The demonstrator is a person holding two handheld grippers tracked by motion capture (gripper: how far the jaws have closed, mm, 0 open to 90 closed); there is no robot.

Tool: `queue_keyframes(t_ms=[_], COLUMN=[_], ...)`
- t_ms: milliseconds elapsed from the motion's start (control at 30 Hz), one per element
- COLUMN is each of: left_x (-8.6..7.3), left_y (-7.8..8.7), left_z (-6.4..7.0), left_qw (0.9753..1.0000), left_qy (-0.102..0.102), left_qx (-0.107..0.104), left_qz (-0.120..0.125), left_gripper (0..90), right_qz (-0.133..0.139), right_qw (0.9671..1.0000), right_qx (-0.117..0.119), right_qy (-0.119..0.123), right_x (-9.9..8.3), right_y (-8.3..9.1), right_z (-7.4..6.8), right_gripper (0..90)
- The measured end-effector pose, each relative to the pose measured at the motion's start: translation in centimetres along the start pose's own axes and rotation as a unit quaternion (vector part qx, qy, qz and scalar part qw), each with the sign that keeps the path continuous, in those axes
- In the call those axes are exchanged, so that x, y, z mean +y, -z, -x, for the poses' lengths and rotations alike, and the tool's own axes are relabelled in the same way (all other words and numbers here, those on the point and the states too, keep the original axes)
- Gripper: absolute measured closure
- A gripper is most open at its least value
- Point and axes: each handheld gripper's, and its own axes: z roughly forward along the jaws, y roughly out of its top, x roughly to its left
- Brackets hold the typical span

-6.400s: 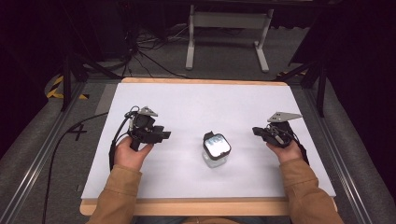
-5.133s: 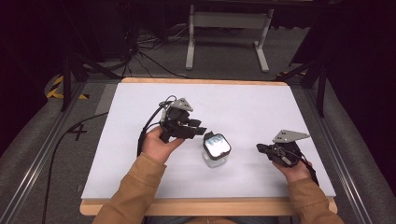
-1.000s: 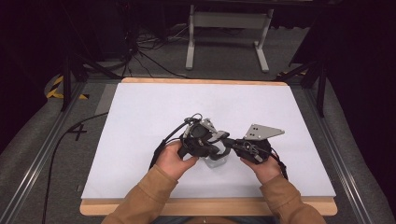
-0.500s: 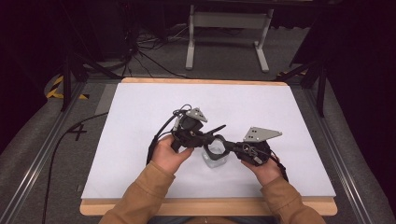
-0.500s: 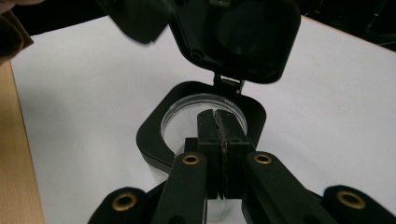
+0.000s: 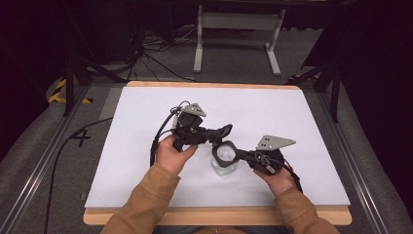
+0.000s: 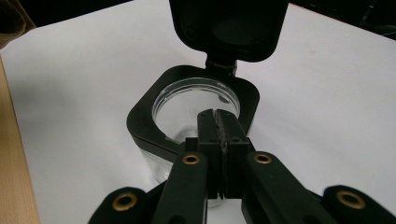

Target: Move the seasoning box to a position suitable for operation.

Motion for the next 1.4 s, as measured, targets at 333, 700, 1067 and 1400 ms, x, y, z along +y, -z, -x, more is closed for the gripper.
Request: queue_keyframes(t_ms=[333, 700, 1067, 1400], left_x=[-0.5, -0.9, -0.7, -1.1], left_y=[0.0, -0.1, 0.5, 3.4], left_z=[-1.3, -2.3, -1.3, -1.9], left_qw=[0.9993, 0.9987, 0.9994, 0.9968], left_qy=[0.018, 0.025, 0.001, 0.011], left_qx=[0.03, 0.04, 0.028, 0.074], left_qz=[0.012, 0.017, 0.018, 0.03], left_gripper=[89.2, 89.5, 85.4, 80.0], right_qz=[0.008, 0.011, 0.015, -0.033], right_qw=[1.0, 0.9999, 0.9999, 0.9989], right_qx=[-0.003, 0.0, -0.004, -0.033], right_qy=[0.001, 0.008, 0.005, -0.006], right_x=[-0.2, -0.2, 0.0, -1.0], right_y=[0.0, -0.1, 0.5, -0.1], right_z=[-0.1, -0.5, -0.3, 0.8], right_gripper=[90.0, 90.0, 89.8, 89.8])
